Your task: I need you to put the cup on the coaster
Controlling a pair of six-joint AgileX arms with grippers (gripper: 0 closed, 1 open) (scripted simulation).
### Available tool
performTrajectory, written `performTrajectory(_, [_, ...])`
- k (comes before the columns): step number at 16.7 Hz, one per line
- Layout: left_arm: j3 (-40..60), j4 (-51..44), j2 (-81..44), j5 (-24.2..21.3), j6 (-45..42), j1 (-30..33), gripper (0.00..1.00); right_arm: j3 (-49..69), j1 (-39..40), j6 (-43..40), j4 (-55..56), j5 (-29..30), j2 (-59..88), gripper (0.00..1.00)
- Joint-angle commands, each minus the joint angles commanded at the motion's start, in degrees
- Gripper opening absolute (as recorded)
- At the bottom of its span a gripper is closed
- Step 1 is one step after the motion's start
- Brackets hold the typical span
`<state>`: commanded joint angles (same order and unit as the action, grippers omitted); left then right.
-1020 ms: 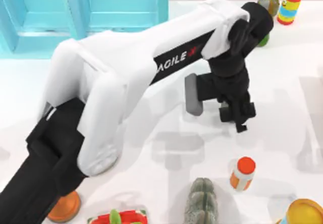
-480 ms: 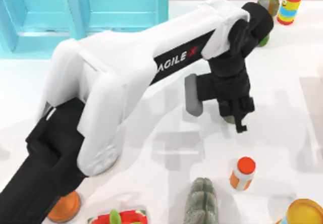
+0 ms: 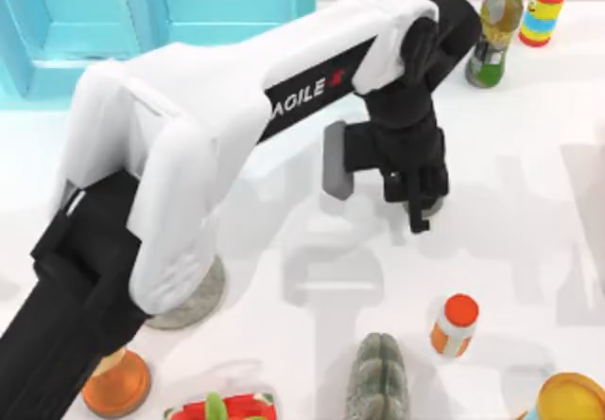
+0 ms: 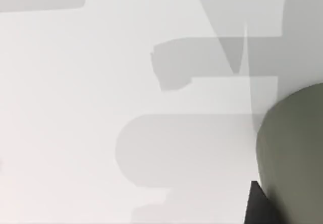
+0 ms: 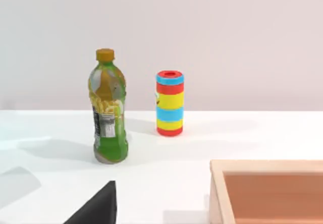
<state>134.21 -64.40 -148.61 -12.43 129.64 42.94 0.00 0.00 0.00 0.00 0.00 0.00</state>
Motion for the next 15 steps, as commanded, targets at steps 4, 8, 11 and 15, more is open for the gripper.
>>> performTrajectory(4, [-3.22,-2.89,3.06,0.77,-15.59,-6.8,0.0,0.0,0.0,0.0,0.0,0.0,0.0,1.0])
performTrajectory(8, [-9.58,-7.02,7.87,2.36,-38.97,-14.23,0.0,0.0,0.0,0.0,0.0,0.0,0.0,1.0])
performTrajectory(11, [-15.82,-10.73,12.12,4.09,-58.71,-18.72,0.0,0.0,0.0,0.0,0.0,0.0,0.0,1.0])
performTrajectory(15, [-24.47,-15.19,18.41,6.64,-83.18,-22.34,0.0,0.0,0.0,0.0,0.0,0.0,0.0,1.0])
